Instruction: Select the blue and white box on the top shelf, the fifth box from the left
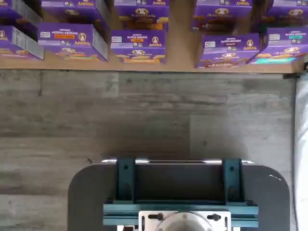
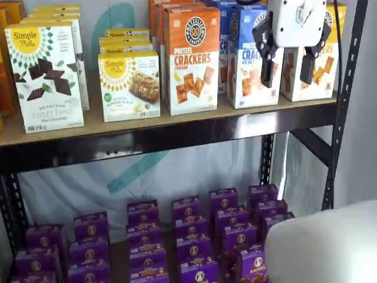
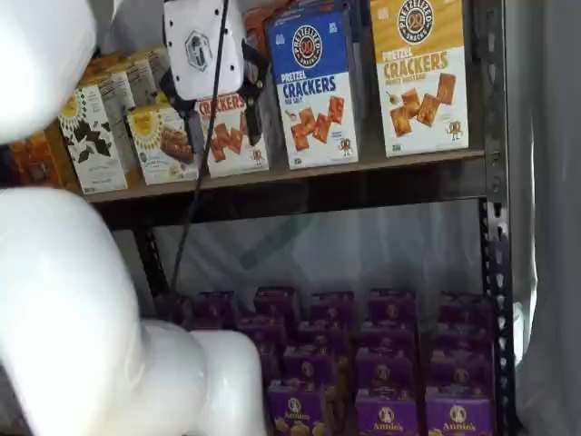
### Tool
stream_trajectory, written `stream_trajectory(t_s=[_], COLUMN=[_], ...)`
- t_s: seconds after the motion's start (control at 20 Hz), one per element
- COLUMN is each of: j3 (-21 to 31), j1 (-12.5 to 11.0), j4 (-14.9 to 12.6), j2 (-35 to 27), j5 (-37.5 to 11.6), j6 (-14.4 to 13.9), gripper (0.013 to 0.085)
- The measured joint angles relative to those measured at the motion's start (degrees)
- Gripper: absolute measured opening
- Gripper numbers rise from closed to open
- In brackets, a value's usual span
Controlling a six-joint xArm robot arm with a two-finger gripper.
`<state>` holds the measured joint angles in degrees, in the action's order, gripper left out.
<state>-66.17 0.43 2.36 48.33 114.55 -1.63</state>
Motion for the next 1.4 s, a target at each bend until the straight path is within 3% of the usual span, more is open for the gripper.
stream_trajectory(t_s=[0.15, 0.25, 0.7, 1.1, 1.4], j3=[2.90, 3.04, 3.09, -0.35, -5.82], j1=[-2.49, -2.59, -0.02, -1.96, -4.10], j4=[2.75, 2.97, -0.49, -2.04, -1.94], j2=[3.25, 3.41, 3.34, -1.89, -8.68], j5=[-5.35, -5.73, -9.20, -18.07, -19.93], j6=[1.57, 1.66, 0.32, 2.43, 4.47], gripper=[0.0850, 0.0850, 0.0850, 0.0850, 0.0850])
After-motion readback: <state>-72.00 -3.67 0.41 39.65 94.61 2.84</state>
